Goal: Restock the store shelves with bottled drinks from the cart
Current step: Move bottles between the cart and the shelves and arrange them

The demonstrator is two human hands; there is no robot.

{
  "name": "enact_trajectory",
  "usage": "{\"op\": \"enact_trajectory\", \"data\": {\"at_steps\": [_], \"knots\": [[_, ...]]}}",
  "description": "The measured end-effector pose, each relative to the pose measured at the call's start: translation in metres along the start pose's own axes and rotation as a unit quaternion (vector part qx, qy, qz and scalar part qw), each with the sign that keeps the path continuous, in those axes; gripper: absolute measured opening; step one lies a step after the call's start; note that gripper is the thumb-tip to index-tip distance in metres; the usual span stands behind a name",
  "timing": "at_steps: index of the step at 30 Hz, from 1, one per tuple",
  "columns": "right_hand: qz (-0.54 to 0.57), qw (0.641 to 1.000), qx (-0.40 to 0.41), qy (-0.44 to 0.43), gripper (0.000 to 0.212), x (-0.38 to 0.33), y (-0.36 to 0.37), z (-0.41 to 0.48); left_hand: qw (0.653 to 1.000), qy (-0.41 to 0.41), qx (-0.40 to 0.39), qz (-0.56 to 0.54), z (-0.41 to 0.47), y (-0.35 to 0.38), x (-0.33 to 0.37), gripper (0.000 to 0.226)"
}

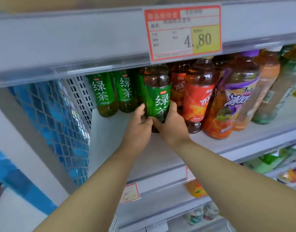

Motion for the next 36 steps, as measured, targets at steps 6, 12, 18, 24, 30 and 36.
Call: {"op": "enact_trajectory", "data": {"at_steps": [6, 12, 18, 24, 30, 36], "knots": [[-0.065, 0.995, -0.039, -0.068, 0.082, -0.002, -0.023, -0.034, 0.998, 0.048, 0.031, 0.034, -0.031, 0.004, 0.012, 0.051], [-0.107, 0.976, -0.015, -0.189, 0.033, 0.040, -0.118, -0.148, 0.975, 0.195, 0.062, 0.085, -0.126, 0.048, 0.030, 0.037], [-0.206, 0.974, -0.090, -0.018, 0.029, 0.205, -0.193, -0.232, 0.987, 0.118, -0.071, 0.089, -0.198, 0.177, -0.048, 0.031], [-0.300, 0.919, -0.201, 0.160, 0.048, 0.351, -0.244, -0.296, 0.959, 0.012, -0.236, 0.158, -0.258, 0.304, -0.147, 0.034], [-0.377, 0.840, -0.350, 0.173, 0.076, 0.427, -0.235, -0.332, 0.876, -0.087, -0.424, 0.214, -0.316, 0.386, -0.209, 0.043], [-0.434, 0.822, -0.356, 0.096, 0.077, 0.442, -0.219, -0.317, 0.894, -0.138, -0.371, 0.210, -0.326, 0.397, -0.221, 0.048]]}}
Point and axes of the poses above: each hand's wrist, its own z-axis towards the middle knuckle, its own y-axis out of the palm, x = y × z, the point moved 10 cm from there along z, towards the middle knuckle
